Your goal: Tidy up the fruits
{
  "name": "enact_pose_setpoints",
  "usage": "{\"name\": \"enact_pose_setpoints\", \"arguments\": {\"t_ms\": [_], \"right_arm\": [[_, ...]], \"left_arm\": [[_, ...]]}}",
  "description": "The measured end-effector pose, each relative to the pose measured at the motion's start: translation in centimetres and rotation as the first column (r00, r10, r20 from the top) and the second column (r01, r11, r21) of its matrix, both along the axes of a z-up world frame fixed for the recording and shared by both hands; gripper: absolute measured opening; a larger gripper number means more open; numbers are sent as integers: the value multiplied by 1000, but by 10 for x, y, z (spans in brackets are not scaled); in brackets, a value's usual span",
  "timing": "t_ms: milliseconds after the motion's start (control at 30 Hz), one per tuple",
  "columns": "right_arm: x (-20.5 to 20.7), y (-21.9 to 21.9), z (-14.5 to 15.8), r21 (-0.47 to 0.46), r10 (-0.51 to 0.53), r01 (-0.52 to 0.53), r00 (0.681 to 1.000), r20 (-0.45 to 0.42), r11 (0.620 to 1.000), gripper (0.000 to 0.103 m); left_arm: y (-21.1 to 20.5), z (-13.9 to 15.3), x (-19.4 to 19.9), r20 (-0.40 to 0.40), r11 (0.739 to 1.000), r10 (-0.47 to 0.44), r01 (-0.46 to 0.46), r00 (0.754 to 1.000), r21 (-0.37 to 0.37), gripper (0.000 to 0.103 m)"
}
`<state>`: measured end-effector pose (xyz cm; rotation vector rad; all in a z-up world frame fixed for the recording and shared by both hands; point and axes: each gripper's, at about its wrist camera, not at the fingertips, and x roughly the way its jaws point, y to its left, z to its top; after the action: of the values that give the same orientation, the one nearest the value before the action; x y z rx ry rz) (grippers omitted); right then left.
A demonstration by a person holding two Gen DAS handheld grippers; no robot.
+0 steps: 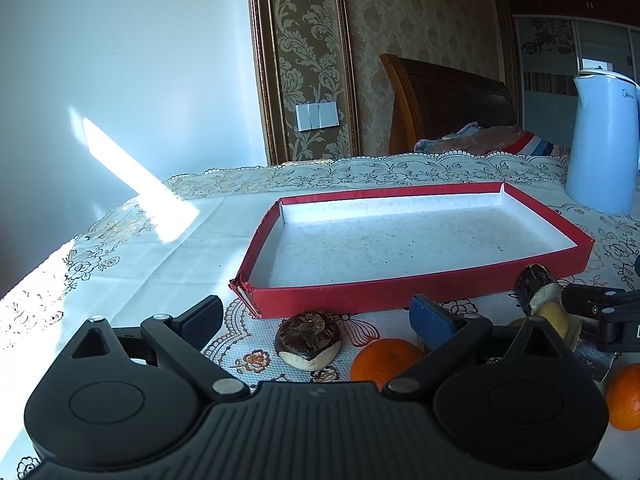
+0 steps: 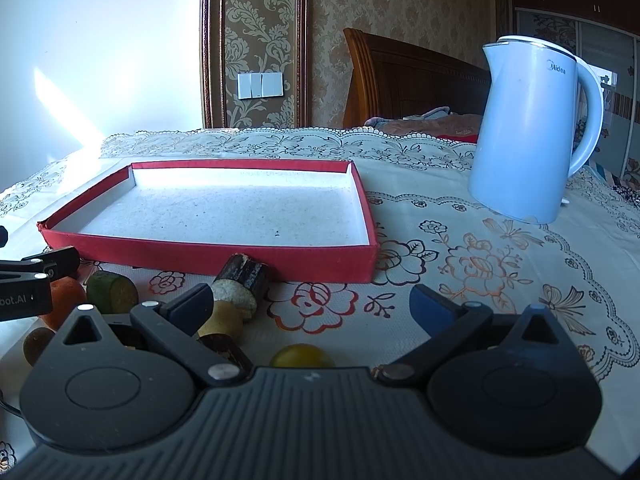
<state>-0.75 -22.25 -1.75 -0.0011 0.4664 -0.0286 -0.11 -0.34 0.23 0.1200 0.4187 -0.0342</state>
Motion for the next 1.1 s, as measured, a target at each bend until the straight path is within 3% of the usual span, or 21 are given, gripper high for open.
{"name": "enact_pose_setpoints", "arguments": {"t_ms": [1100], "right_arm": [[0,0,0,0,-1,1,1000,-4,1000,103]], "left_arm": [[-2,-2,-2,2,1000,-5,5,1000,7,100]]}}
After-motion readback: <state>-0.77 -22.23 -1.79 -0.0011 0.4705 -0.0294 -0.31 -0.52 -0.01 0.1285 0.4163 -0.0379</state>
